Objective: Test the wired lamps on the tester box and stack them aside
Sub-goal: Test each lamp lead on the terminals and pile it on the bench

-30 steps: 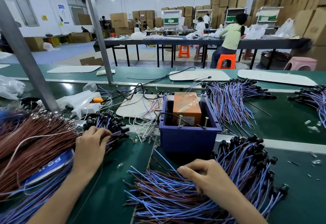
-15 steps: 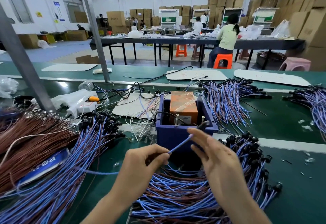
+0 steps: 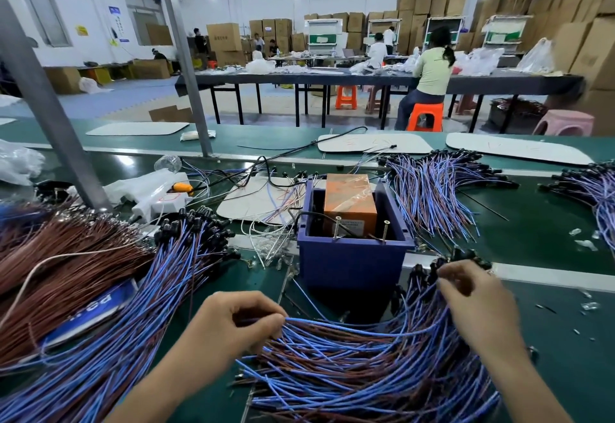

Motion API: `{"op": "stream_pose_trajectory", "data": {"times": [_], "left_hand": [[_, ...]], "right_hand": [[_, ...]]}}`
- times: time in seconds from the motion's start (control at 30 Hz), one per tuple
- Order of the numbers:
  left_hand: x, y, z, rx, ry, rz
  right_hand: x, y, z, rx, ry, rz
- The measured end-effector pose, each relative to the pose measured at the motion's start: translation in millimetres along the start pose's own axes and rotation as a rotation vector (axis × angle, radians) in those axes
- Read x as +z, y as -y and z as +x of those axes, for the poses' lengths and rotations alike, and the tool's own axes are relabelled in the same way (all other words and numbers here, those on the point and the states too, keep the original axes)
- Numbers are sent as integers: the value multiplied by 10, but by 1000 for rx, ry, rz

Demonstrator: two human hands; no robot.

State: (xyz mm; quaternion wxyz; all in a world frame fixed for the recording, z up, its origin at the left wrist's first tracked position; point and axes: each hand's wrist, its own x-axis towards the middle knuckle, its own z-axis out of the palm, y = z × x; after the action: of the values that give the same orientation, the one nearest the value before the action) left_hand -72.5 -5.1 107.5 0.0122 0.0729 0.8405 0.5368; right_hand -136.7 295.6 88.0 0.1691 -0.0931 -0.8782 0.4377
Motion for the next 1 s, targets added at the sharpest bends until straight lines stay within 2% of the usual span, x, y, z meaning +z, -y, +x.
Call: {"op": "stream_pose_trajectory", "data": {"times": [0.07,0.13,0.2,0.27,0.33,0.4,0.47,0.6,0.73,0.87,1.0], "left_hand": [[32,-74,27,-34,23,-136],[73,-152,71,-77,51,-236],[116,-217,109,-82,79,-247],[166,-277,138,-77,107,-256],[196,-324,163,-74,136,-281],[221,-353,187,-63,157,-311],[257,-340,221,-88,119,-398],[380,-242,270,-232,-45,-738],[574,-184,304,-261,-111,-959],[725,-186,408,-286,-189,-928],[756,-234,592,-242,-166,-742]], "right_hand": [[76,77,-67,-68,96,-412],[141,191,-151,-60,182,-740],[180,331,-243,-86,240,-808],[214,430,-359,-194,256,-580],[237,559,-491,-295,291,-155],[249,684,-608,-290,406,130],[268,725,-658,-277,417,225],[311,707,-638,-211,422,380],[372,636,-627,-170,415,449],[451,545,-575,-61,294,570],[476,452,-419,133,87,774]]}}
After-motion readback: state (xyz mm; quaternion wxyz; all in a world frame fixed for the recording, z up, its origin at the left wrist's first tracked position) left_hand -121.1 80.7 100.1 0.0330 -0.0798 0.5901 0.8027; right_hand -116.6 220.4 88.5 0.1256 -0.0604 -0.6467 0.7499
